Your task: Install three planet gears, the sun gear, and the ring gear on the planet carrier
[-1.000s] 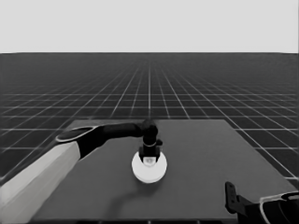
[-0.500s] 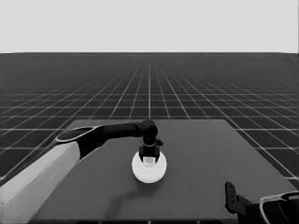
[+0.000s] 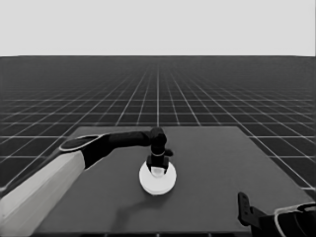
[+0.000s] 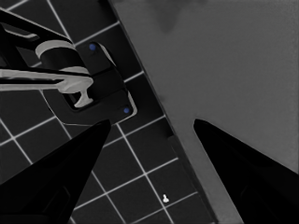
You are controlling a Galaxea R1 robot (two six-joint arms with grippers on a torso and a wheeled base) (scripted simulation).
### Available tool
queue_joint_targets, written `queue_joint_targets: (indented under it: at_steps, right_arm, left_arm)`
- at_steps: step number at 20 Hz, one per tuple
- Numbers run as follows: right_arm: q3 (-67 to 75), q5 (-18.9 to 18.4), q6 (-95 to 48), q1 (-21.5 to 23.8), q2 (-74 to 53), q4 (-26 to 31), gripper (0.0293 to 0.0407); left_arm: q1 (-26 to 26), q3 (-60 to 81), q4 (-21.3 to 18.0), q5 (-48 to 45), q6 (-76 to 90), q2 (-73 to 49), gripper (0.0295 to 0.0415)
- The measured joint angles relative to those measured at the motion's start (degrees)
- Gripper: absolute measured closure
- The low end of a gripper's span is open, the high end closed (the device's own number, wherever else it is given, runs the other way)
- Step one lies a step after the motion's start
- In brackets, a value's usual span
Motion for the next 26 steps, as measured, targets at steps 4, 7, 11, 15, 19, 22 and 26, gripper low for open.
queue_joint_targets:
  at_steps: [4,7,11,15,19,22,26]
  right_arm:
    - [0.0,0.0,0.0,0.0,0.0,0.0,0.0315]
    - [0.0,0.0,0.0,0.0,0.0,0.0,0.0315]
    - [0.0,0.0,0.0,0.0,0.0,0.0,0.0315]
    - [0.0,0.0,0.0,0.0,0.0,0.0,0.0315]
    - [0.0,0.0,0.0,0.0,0.0,0.0,0.0315]
    - [0.0,0.0,0.0,0.0,0.0,0.0,0.0315]
    - [0.0,0.0,0.0,0.0,0.0,0.0,0.0315]
  left_arm:
    - [0.1,-0.01,0.0,0.0,2.0,-0.02,0.0362]
    - [0.14,-0.01,0.01,0.0,3.5,-0.02,0.0362]
    - [0.17,-0.02,0.01,0.0,5.5,-0.03,0.0362]
    - [0.2,-0.02,0.01,-0.01,7.5,-0.03,0.0362]
    - [0.2,-0.02,0.01,-0.01,9.5,-0.03,0.0362]
    - [0.2,-0.02,0.01,0.0,11.0,-0.03,0.0362]
    - [0.2,-0.02,0.01,-0.01,13.0,-0.03,0.0362]
